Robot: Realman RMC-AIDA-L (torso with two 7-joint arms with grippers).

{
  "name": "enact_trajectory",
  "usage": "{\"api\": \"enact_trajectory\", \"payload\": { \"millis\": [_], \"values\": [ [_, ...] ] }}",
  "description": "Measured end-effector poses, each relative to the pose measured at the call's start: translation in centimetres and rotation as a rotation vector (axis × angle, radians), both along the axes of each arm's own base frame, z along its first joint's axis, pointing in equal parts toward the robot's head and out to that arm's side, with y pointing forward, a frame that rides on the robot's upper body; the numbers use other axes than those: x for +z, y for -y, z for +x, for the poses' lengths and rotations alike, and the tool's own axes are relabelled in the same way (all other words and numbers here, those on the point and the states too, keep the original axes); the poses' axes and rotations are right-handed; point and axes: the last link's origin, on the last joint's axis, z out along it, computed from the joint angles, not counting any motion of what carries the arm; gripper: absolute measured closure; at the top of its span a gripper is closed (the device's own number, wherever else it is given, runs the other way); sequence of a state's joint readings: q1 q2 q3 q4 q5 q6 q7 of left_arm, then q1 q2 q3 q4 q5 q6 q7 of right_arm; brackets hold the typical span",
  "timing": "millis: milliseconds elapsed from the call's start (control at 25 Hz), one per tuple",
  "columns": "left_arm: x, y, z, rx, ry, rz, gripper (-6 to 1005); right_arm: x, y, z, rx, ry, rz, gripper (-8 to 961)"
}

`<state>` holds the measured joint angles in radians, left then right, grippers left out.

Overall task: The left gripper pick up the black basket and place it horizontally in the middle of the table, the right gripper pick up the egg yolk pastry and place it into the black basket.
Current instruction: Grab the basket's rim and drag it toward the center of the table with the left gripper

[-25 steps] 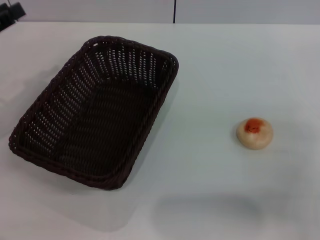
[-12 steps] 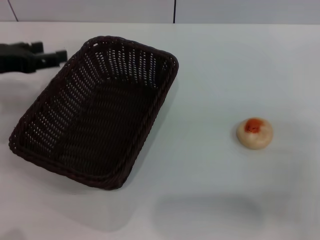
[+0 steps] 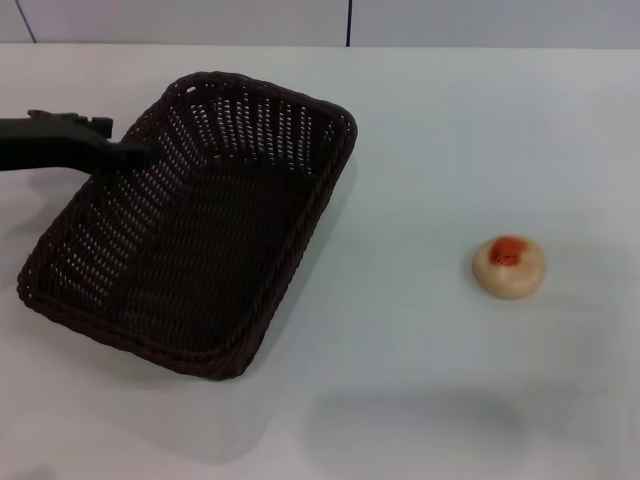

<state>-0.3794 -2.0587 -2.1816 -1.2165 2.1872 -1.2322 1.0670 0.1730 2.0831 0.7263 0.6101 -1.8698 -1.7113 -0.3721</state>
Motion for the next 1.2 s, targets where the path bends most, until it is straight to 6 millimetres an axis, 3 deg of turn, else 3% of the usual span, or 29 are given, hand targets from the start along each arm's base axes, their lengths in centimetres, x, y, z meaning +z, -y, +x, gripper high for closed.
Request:
{"api": "enact_trajectory", "payload": {
  "millis": [760,1200],
  "values": [
    [-1.9,-0.2,-1.0,0.042,-0.147,-0.035,187,0.0,0.0,0.0,-0.001,-0.001,-0.002,447],
    [-2.5,-0.2,-0.4,0.026,-0.174,-0.059,205,0.1,-0.1,-0.1,0.005,0.002,0.002,447]
  ]
}}
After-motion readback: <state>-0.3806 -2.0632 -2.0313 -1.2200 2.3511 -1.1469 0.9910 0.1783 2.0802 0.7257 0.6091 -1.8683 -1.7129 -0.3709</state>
